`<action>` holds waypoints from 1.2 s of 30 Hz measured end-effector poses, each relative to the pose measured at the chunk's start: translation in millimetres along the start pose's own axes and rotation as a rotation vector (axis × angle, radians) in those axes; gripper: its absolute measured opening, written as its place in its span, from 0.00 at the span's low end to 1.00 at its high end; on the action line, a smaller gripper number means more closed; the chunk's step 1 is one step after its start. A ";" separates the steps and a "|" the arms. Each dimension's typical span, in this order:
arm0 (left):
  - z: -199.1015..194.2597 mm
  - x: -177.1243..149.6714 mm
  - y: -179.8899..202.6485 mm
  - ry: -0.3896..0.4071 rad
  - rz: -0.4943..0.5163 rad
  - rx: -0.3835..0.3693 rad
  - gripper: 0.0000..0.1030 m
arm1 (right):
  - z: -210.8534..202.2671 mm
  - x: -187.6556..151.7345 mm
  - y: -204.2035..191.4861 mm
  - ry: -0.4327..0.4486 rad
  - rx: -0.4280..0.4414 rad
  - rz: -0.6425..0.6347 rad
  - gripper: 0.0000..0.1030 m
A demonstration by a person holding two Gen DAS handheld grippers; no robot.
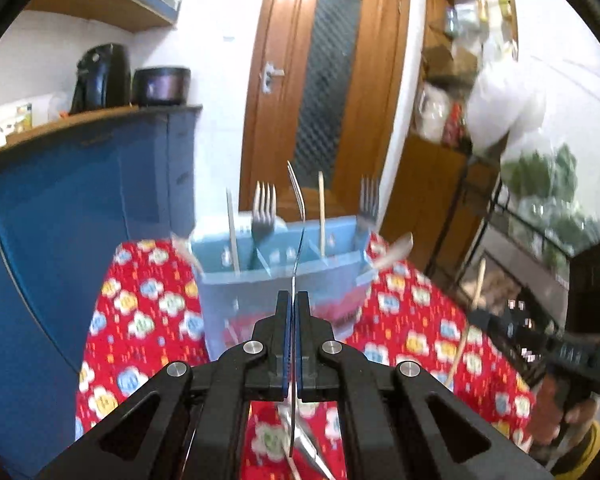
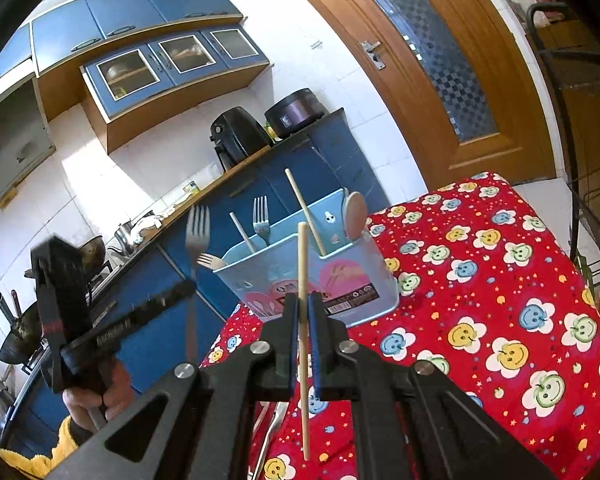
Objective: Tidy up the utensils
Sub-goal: 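Carry the fork and chopstick up over the blue box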
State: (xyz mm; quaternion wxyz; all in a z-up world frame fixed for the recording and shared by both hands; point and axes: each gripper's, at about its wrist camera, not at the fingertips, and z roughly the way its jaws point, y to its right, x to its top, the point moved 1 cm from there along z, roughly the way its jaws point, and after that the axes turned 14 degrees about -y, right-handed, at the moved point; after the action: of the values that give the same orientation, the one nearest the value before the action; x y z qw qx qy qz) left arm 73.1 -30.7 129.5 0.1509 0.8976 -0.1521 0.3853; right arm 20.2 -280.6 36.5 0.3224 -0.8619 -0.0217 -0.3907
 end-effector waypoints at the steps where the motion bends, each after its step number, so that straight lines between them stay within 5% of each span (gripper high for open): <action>1: -0.5 5.2 -2.4 0.015 -0.008 -0.004 0.01 | 0.6 0.5 -0.7 -0.002 0.000 -0.001 0.06; 8: 11.5 49.2 -19.1 0.136 -0.075 -0.014 0.01 | 3.7 7.9 -4.3 -0.007 -0.009 -0.020 0.06; 15: 29.2 76.0 -32.1 0.246 -0.110 0.056 0.01 | 7.4 13.3 -2.7 -0.012 -0.014 -0.026 0.06; 26: 60.5 65.7 -49.3 0.289 -0.123 0.077 0.01 | 14.3 38.0 -9.6 0.006 -0.032 -0.067 0.06; 36: 66.5 50.6 -53.0 0.312 -0.105 0.082 0.01 | 3.0 104.3 -41.4 0.139 -0.131 -0.193 0.06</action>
State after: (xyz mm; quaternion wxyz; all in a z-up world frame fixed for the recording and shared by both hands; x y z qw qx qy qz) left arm 169.9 -16.4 114.9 0.1560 0.8389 -0.0640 0.5175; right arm 82.6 -268.5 129.0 0.2271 -0.8459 -0.0564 -0.4792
